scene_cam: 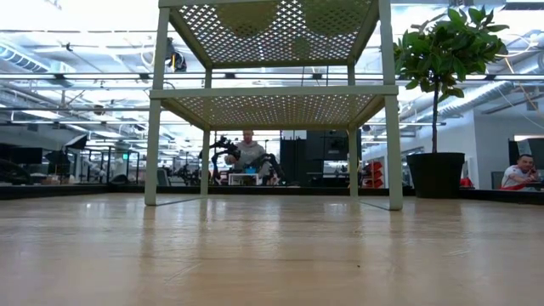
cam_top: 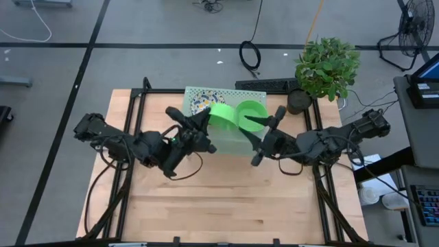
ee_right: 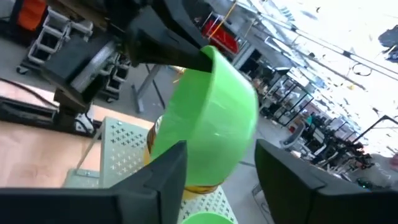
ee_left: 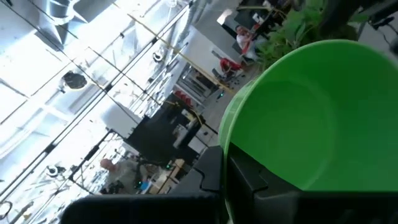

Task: Pick & Place Mini bowls
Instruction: Stack the green bowl on the green bowl on the shelf

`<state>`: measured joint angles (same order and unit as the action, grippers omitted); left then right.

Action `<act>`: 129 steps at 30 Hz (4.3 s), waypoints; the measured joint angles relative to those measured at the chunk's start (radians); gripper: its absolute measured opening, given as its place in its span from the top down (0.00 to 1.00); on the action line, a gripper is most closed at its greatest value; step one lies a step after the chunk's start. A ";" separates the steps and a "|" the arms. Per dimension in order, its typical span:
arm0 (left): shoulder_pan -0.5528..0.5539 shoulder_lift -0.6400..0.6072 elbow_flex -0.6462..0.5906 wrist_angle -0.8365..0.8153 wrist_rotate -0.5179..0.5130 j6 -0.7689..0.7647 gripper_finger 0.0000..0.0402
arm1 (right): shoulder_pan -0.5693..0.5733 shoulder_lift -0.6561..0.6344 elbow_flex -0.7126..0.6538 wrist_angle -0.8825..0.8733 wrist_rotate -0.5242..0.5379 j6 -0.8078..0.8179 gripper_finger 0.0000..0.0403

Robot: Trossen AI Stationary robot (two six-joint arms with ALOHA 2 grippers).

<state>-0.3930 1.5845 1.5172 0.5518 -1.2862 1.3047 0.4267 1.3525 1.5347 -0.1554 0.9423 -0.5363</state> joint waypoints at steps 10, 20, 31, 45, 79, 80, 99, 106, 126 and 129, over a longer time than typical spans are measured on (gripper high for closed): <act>0.015 0.000 0.016 -0.001 0.045 -0.001 0.99 | -0.002 0.000 -0.044 0.169 0.000 -0.022 0.43; 0.017 0.000 0.016 0.000 0.085 -0.029 0.99 | -0.094 0.030 -0.045 0.210 -0.052 0.032 0.49; 0.001 -0.002 0.016 0.004 0.084 -0.068 0.98 | -0.121 0.053 -0.044 0.405 -0.002 -0.160 0.82; -0.052 0.001 0.016 -0.032 0.049 -0.379 0.72 | -0.119 0.051 -0.039 0.492 0.130 -0.401 1.00; -0.156 -0.095 0.015 -0.905 0.775 -1.226 0.67 | -0.193 0.021 0.451 -0.489 -0.270 0.337 1.00; -0.143 -0.100 0.014 -0.924 0.785 -1.243 0.67 | -0.219 0.037 0.511 -0.562 -0.270 0.370 1.00; -0.051 -0.121 0.014 -1.037 0.800 -1.370 0.67 | -0.768 0.136 0.616 -1.096 -0.895 0.638 1.00; -0.063 -0.121 0.014 -1.051 0.800 -1.371 0.67 | -0.774 0.135 0.561 -1.100 -0.953 0.638 1.00; -0.059 -0.121 0.014 -1.049 0.799 -1.372 0.67 | -0.772 0.151 0.559 -1.174 -1.047 0.654 1.00; -0.059 -0.121 0.014 -1.049 0.799 -1.372 0.67 | -0.772 0.152 0.539 -1.151 -1.048 0.670 1.00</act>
<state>-0.4522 1.4631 1.5314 -0.4976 -0.4870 -0.0672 -0.3458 1.5047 2.0739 -1.3063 -0.1059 0.1335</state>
